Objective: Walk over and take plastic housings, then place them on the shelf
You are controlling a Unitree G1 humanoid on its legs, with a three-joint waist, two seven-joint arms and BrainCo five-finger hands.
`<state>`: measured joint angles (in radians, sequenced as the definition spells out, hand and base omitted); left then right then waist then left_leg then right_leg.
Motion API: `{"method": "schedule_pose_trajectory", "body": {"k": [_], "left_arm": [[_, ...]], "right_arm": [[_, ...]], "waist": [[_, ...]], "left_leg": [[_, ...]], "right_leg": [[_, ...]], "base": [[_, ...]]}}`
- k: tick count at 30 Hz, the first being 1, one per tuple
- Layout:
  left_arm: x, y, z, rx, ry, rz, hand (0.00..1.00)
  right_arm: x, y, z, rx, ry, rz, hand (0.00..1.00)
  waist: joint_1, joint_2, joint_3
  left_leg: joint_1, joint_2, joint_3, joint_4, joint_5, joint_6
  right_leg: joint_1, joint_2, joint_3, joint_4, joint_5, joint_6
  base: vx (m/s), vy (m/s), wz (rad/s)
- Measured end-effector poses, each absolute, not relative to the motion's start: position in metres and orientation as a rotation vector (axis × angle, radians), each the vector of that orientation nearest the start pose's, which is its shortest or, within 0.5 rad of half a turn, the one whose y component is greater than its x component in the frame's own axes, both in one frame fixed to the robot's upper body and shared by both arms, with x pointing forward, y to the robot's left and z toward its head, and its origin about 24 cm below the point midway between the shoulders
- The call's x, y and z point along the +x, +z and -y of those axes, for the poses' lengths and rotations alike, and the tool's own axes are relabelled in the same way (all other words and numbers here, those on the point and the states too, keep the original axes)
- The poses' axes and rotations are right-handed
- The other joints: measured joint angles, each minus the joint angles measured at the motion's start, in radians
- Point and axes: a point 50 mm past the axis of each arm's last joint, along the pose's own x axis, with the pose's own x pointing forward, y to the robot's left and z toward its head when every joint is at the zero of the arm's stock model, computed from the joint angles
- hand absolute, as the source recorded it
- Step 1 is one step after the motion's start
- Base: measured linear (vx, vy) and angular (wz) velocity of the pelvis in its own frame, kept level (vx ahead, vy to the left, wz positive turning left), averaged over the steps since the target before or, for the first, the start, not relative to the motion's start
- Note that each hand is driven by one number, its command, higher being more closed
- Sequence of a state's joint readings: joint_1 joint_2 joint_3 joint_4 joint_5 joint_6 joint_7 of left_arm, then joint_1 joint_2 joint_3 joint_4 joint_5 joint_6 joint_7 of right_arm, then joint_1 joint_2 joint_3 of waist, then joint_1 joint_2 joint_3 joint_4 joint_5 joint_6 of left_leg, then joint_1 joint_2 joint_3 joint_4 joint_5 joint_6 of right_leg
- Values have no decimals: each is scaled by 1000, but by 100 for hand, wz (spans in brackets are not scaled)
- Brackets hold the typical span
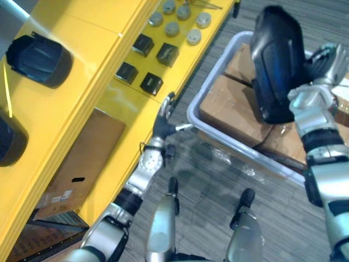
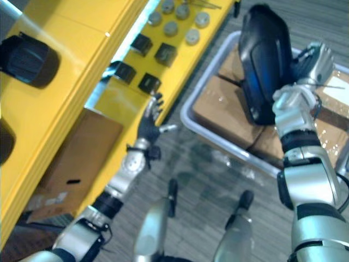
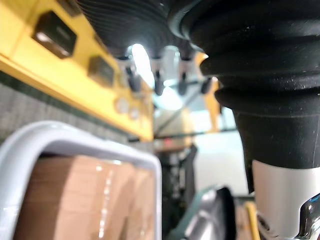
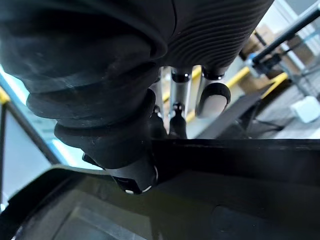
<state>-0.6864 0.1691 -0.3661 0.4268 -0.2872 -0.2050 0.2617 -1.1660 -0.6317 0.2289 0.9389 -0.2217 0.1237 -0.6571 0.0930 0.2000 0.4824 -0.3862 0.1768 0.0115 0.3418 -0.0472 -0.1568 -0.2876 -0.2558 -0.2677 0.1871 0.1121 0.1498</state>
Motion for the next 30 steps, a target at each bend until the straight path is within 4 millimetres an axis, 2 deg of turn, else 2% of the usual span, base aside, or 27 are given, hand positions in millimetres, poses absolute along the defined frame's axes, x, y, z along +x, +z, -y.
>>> {"method": "schedule_pose_trajectory", "body": {"k": [4, 7, 11, 14, 20, 25, 30], "left_arm": [[368, 164, -70, 1, -190, 307, 0], [375, 160, -71, 28, -175, 242, 0], [379, 152, -67, 16, -168, 153, 0], [384, 149, -69, 31, -151, 97, 0], [390, 147, -72, -33, -115, 10, 0], [394, 151, -73, -95, -89, -3, 0], [393, 157, -68, -144, -103, 55, 0]], "right_arm": [[395, 284, 250, -801, -818, 417, 100], [399, 285, 234, -799, -775, 449, 100], [400, 286, 223, -784, -766, 488, 100], [401, 288, 212, -759, -755, 520, 100], [400, 292, 192, -714, -717, 599, 100], [398, 296, 171, -680, -669, 672, 100], [396, 293, 152, -631, -615, 707, 100]], "waist": [[-7, -29, 19], [-22, -36, 24], [-32, -38, 25], [-49, -51, 33], [-55, -72, 37], [-82, -93, 37], [-102, -126, 35]], "left_leg": [[0, 12, 27, -2, 0, 0], [0, 20, 38, -4, 0, 0], [0, 28, 44, -1, -3, -4], [1, 33, 47, -1, -3, -5], [1, 43, 70, -1, -5, -7], [4, 45, 79, -1, -5, -7], [13, 46, 89, -1, -5, -7]], "right_leg": [[-19, 11, 27, -10, 13, -6], [-24, 20, 35, -22, 23, -10], [-27, 29, 45, -27, 26, -12], [-28, 34, 48, -28, 27, -13], [-40, 44, 71, -46, 43, -17], [-44, 47, 81, -47, 46, -17], [-42, 48, 92, -50, 51, -18]], "base": [[10, -3, -18], [3, -12, -14], [3, -9, -8], [0, -8, -5], [15, 1, -12], [8, 0, -5], [-2, 9, -6]]}}
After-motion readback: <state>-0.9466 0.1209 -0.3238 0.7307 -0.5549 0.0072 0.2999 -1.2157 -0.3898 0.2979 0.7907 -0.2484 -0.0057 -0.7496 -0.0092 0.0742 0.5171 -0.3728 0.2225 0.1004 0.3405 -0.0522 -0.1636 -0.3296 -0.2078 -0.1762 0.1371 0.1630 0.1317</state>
